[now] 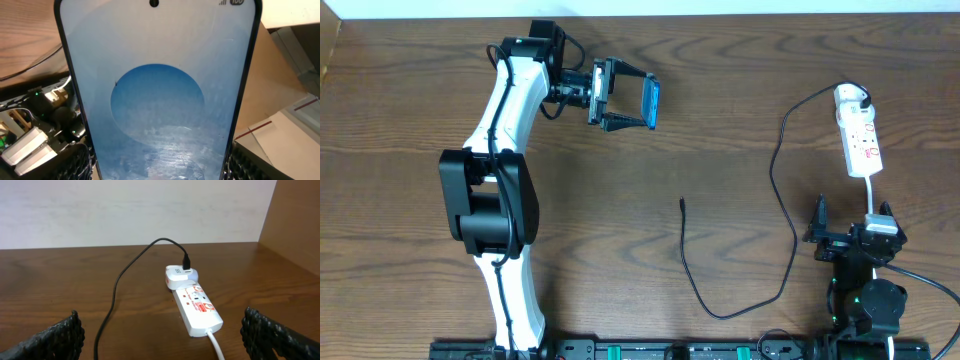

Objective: Plug charger to phone and switch on socket
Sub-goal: 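Rotate the held phone with the left gripper toward the center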

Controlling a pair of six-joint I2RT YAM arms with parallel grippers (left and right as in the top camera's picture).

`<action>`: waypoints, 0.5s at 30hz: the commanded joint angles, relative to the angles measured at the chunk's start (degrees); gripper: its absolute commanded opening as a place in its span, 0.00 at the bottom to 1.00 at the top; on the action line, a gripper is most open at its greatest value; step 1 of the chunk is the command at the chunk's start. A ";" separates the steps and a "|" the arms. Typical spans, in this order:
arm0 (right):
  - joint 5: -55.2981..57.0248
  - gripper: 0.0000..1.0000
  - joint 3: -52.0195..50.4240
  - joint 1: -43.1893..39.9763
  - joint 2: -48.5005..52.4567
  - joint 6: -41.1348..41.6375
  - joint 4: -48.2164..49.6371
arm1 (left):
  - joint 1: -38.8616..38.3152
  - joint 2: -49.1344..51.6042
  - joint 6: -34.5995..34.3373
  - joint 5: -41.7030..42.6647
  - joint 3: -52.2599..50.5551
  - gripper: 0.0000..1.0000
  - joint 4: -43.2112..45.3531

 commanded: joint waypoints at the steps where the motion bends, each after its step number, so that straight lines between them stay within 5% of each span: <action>1: 0.13 0.99 -0.07 0.50 -0.39 -0.87 -0.22 | 0.13 -2.14 -0.52 1.44 2.08 0.07 -0.13; 9: 0.13 0.99 -0.07 0.50 -0.39 -0.87 -0.22 | 0.13 -2.14 -0.50 -4.68 2.08 0.07 -0.13; 15: 0.13 0.99 -0.07 0.50 -0.39 -0.87 -0.22 | 0.13 -2.14 0.07 -17.38 2.08 0.07 -0.13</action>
